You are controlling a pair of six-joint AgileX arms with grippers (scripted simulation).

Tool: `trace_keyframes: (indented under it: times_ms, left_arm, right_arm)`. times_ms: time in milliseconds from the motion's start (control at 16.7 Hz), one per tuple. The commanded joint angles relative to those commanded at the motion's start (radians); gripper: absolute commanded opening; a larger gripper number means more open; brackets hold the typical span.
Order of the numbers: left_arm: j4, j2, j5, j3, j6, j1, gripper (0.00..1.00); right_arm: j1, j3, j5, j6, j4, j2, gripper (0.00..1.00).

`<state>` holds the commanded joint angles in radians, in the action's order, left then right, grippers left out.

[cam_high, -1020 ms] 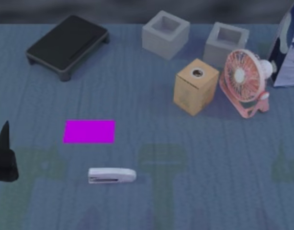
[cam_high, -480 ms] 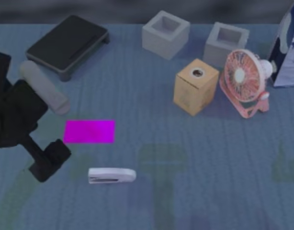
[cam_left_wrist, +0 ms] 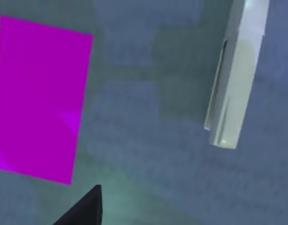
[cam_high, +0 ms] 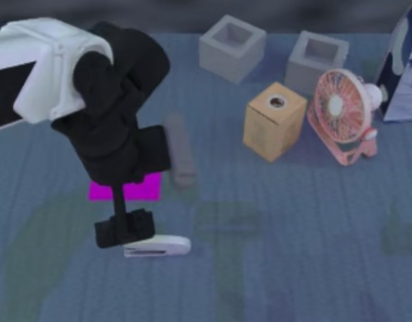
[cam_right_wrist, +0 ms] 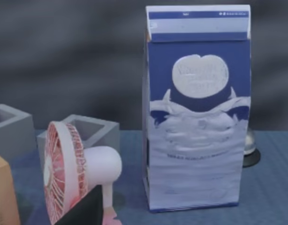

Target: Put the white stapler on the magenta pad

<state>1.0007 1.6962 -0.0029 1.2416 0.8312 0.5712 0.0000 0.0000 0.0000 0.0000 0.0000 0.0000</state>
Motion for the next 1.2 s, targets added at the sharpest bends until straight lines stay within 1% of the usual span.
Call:
trace_keyframes:
  times_ms: [240, 660, 780, 1080, 1200]
  left_arm:
    - [0.077, 0.134, -0.002, 0.108, 0.069, 0.047, 1.00]
    - [0.064, 0.147, -0.002, 0.101, 0.074, 0.047, 1.00]
    - [0.008, 0.171, -0.002, 0.066, 0.076, 0.048, 1.00]
    - [-0.228, 0.269, -0.001, -0.059, 0.078, 0.047, 1.00]
    - [-0.281, 0.297, -0.001, -0.090, 0.080, 0.047, 1.00]
  right_arm:
    - [0.000, 0.000, 0.000, 0.000, 0.000, 0.000, 1.00]
    - [0.000, 0.000, 0.000, 0.000, 0.000, 0.000, 1.00]
    - [0.000, 0.000, 0.000, 0.000, 0.000, 0.000, 1.00]
    - [0.000, 0.000, 0.000, 0.000, 0.000, 0.000, 1.00]
    - [0.000, 0.000, 0.000, 0.000, 0.000, 0.000, 1.00]
